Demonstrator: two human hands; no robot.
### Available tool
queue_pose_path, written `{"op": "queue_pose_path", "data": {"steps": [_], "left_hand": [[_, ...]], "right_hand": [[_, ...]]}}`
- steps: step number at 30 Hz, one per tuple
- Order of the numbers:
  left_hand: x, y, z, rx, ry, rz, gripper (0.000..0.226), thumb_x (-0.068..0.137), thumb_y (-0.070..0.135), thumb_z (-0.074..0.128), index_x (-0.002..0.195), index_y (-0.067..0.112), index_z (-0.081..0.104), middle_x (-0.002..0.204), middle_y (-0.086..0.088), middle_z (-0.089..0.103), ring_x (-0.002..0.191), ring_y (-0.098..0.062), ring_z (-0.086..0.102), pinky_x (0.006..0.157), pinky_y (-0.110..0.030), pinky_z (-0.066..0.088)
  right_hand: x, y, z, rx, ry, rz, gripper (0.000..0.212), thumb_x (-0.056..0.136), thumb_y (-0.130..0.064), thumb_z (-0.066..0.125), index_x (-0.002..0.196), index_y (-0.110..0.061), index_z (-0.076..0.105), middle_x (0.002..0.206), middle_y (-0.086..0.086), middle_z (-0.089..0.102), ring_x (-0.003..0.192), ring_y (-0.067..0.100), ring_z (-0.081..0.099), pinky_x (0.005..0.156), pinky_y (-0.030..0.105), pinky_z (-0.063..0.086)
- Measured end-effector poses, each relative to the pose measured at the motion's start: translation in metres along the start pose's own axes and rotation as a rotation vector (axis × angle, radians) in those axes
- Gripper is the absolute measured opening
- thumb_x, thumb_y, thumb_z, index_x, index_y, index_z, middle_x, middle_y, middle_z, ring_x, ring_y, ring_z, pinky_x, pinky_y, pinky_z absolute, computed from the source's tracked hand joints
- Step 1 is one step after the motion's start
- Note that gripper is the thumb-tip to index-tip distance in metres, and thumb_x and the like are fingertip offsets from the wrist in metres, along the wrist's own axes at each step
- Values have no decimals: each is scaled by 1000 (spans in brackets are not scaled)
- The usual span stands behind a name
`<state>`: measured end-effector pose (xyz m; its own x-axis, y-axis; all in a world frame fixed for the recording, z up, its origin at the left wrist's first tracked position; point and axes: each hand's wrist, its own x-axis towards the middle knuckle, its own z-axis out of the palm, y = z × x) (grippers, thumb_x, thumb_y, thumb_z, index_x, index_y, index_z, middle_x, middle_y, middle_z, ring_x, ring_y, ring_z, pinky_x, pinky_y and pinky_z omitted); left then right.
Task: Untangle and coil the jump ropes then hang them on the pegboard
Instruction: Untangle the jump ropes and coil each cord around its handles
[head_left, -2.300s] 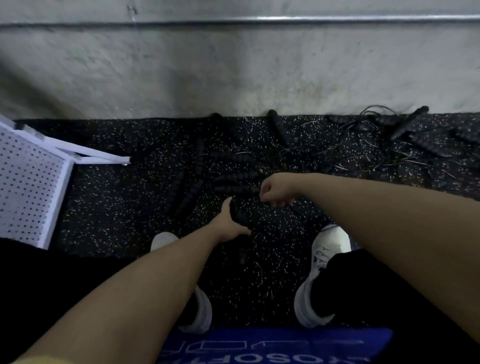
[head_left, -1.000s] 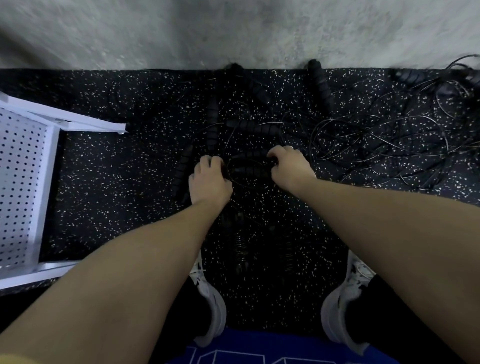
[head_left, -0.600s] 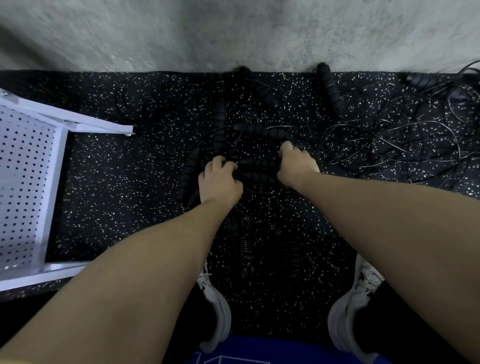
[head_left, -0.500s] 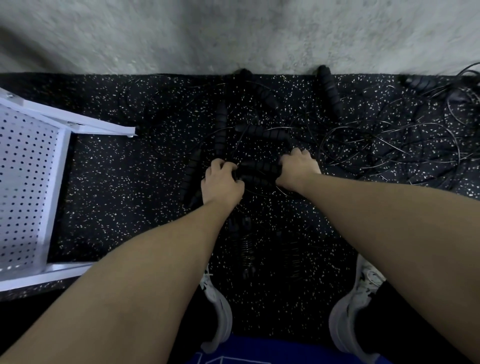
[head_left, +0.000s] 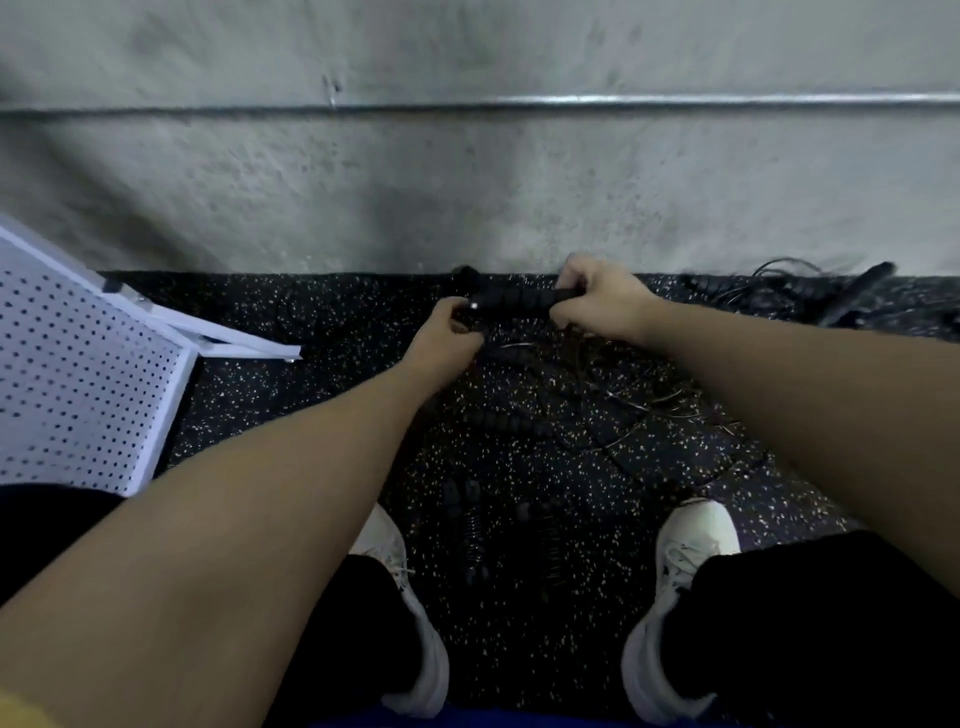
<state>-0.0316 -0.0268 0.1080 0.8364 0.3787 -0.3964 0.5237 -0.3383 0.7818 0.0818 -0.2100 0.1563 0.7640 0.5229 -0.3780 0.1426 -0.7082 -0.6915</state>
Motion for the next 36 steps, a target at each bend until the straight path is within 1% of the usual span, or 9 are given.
{"op": "queue_pose_path", "data": {"steps": [4,8,11,14,19,26,30,33,36], "left_hand": [[-30,53,-19,-82,8,71,15,103,24,56,111,14,65,101,-5,67,83,-15,63,74,-28,48],[-65,96,-33,-296,-66,140,19,108,27,51,97,16,64,81,-5,75,66,-22,73,72,-35,60],[-91,135,-38,-356,-44,220,21,109,26,48,97,16,61,81,-3,76,62,-15,70,67,-26,58],[-112,166,-43,-533,-80,255,18,108,21,50,94,15,59,74,-2,75,66,-14,66,74,-29,58],[-135,196,-41,-851,-124,223,9,107,11,50,98,13,49,72,-6,64,71,-22,65,83,-42,59],[-112,185,-28,-376,359,214,27,93,33,65,116,28,52,125,1,51,102,-14,57,87,-33,48],[-110,199,-16,-480,50,179,47,90,62,65,119,27,52,115,5,63,102,-16,64,88,-39,54],[-101,207,-8,-484,46,222,38,93,39,71,120,22,51,105,0,65,93,-19,65,80,-37,56],[-87,208,-18,-217,126,311,35,89,17,67,118,24,50,100,1,62,91,-21,63,78,-37,51]], "right_hand": [[-44,-25,-49,85,48,-61,27,82,-2,72,96,-16,53,78,6,62,64,17,58,50,18,49],[-86,-39,-86,157,120,-113,28,83,-1,71,97,-20,55,93,8,66,70,17,61,63,29,53],[-111,-44,-104,65,92,-154,29,89,-17,68,116,-24,62,102,3,69,85,17,66,79,34,56],[-126,-45,-111,-122,75,-164,23,92,-38,67,109,-22,64,91,-1,66,85,18,61,81,35,48],[-140,-44,-110,111,-16,-194,34,90,-48,67,115,-26,62,106,-9,72,97,12,69,88,33,54],[-134,-56,-94,412,-47,-178,27,105,-35,50,123,-14,54,112,5,75,110,26,71,100,46,55],[-121,-66,-84,305,37,-251,34,106,-43,46,127,-16,51,113,-1,73,111,22,67,96,44,56],[-109,-71,-76,176,30,-314,25,105,-42,46,120,-24,54,109,1,71,105,27,68,89,46,58],[-105,-71,-83,121,3,-233,38,102,-57,41,116,-28,61,108,-6,69,98,20,68,84,38,58]]}}
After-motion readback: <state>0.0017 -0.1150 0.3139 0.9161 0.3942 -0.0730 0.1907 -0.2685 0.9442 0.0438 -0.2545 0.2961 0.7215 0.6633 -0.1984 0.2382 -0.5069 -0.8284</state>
